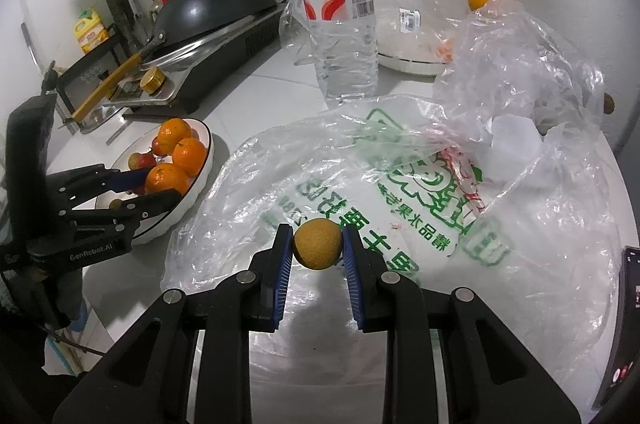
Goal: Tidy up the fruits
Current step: 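Lower the orange onto the plate and open the left gripper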
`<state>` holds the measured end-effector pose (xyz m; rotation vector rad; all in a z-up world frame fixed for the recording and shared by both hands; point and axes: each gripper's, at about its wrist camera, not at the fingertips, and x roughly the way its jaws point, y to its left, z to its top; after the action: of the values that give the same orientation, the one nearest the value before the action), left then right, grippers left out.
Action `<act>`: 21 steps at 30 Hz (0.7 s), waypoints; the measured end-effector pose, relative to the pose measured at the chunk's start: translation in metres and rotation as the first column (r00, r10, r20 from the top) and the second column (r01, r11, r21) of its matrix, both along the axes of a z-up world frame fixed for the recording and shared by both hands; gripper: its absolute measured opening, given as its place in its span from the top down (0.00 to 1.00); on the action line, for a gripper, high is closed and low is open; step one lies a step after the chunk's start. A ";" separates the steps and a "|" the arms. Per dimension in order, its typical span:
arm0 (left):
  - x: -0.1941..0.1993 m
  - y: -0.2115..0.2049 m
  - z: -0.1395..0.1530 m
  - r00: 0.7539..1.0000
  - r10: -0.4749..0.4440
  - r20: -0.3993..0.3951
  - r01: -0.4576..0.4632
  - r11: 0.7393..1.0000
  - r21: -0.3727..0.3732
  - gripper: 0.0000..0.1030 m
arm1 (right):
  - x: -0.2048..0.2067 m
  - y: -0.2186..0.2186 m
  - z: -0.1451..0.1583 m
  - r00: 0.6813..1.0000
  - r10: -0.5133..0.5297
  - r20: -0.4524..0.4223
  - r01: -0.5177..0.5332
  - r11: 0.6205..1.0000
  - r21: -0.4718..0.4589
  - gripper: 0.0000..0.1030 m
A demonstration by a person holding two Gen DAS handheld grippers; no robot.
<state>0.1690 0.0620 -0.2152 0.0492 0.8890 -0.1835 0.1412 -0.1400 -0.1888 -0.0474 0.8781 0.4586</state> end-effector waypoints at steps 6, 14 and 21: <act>-0.009 0.002 0.008 1.000 -0.010 0.024 0.010 1.000 -0.017 0.50 | -0.003 0.007 0.005 1.000 0.007 0.009 -0.007 1.000 -0.012 0.74; -0.029 0.013 0.021 0.998 -0.010 0.069 0.012 0.999 -0.034 0.50 | -0.012 0.028 0.015 0.999 0.033 0.028 -0.032 0.999 -0.034 0.74; -0.053 0.037 0.034 0.992 0.030 0.125 -0.027 0.999 -0.024 0.50 | -0.021 0.056 0.027 0.996 0.077 0.052 -0.074 0.996 -0.052 0.74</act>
<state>0.1162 0.0987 -0.1813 0.0266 0.7619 -0.1622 0.1199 -0.0845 -0.1619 -0.1388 0.8367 0.5042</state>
